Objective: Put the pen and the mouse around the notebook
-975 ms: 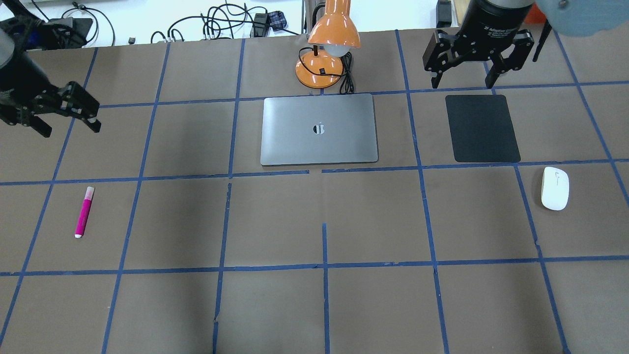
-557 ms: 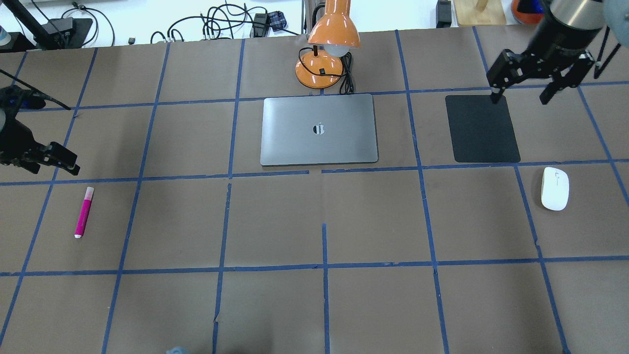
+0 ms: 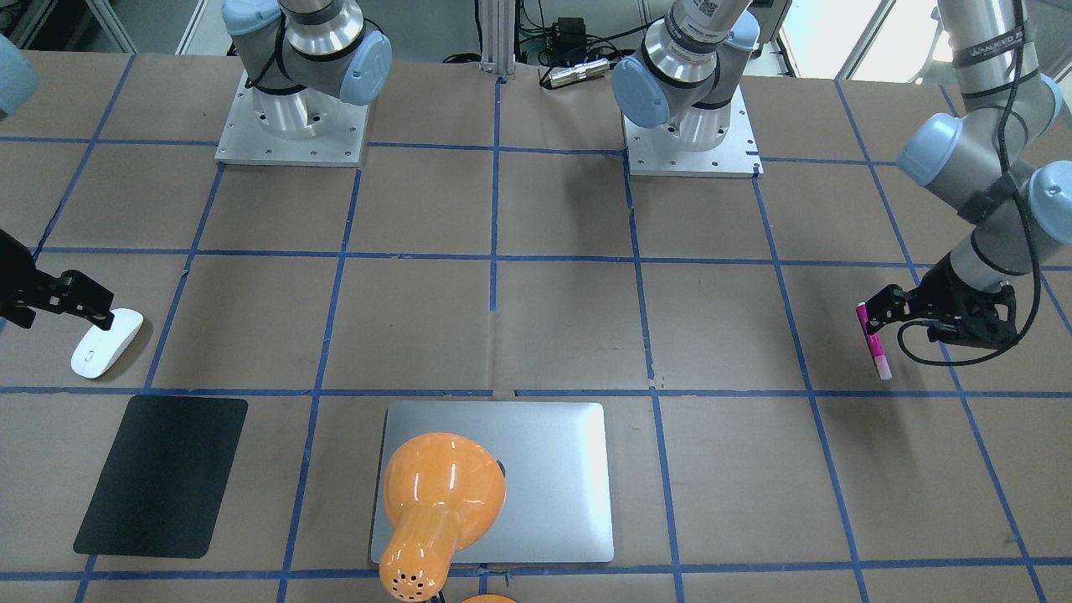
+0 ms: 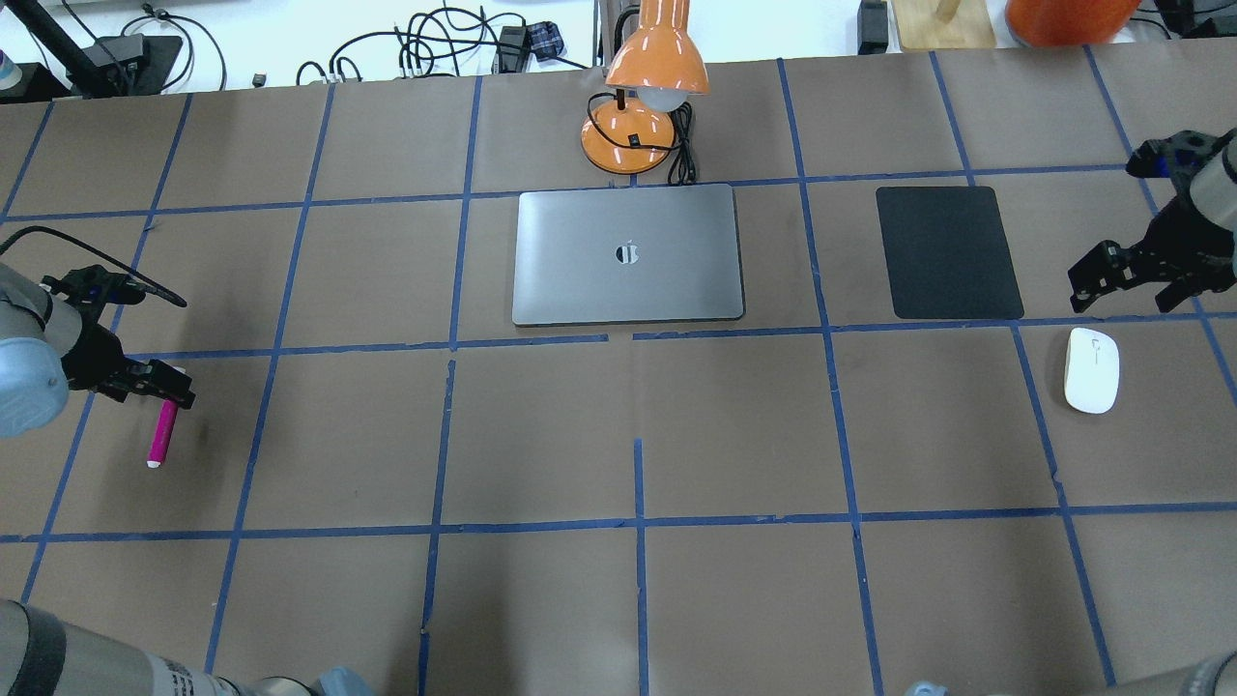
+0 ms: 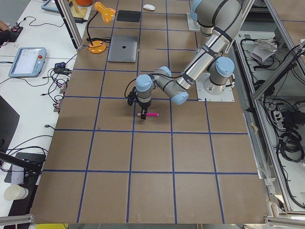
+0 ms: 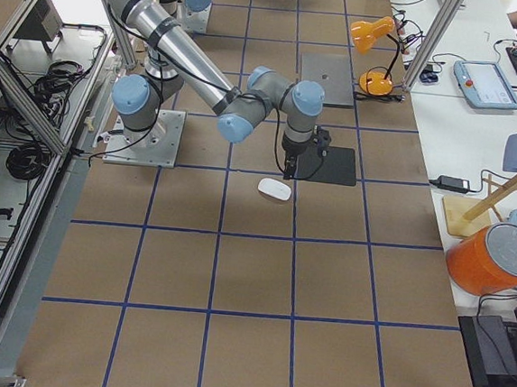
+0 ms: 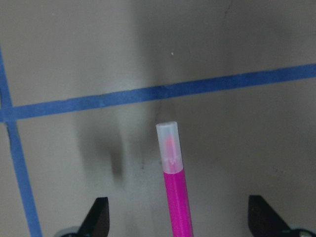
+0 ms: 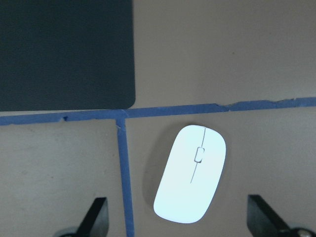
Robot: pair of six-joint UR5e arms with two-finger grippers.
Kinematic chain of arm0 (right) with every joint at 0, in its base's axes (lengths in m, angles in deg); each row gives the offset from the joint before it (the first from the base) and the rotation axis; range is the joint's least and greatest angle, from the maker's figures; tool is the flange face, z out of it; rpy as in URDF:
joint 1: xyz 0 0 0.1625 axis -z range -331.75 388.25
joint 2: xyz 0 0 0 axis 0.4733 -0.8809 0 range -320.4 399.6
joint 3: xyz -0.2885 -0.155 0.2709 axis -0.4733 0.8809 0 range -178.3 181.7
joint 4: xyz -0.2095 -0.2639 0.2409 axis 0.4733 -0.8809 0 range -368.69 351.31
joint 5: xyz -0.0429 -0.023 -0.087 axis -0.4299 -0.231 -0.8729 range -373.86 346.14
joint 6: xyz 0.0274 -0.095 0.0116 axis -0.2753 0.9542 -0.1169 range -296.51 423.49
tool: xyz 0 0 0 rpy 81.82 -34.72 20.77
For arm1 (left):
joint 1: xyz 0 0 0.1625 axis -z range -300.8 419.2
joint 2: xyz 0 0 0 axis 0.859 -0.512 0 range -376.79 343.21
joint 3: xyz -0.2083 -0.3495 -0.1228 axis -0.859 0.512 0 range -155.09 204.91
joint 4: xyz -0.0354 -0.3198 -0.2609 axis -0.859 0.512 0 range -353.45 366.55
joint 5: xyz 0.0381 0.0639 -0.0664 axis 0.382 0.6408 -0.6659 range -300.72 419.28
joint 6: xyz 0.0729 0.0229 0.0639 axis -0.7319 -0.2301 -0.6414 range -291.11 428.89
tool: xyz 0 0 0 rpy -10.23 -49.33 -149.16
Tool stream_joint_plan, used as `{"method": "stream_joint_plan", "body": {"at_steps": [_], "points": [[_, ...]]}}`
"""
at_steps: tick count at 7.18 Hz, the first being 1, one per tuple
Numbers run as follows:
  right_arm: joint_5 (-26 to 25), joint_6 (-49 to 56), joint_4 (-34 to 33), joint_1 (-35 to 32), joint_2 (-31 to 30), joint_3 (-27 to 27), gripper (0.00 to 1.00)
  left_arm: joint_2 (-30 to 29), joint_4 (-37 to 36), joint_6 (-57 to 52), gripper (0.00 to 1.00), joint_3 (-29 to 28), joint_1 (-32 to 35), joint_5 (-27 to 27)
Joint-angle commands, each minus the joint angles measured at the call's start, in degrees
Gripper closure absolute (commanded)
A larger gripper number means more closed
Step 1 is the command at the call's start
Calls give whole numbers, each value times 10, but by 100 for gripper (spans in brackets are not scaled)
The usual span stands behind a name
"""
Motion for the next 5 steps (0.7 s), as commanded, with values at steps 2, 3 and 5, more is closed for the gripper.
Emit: {"method": "stream_joint_plan", "body": {"at_steps": [2,3,5], "points": [[-7,-38,-36,10,46,-20,0,-16,-10,0,55,-2,0,7],[-22,-64,-36,10,49,-21,0,-12,-10,0,89,-3,-1,8],[-39,-73,-37,10,65,-26,0,-12,-8,6,100,-4,-1,5]]}}
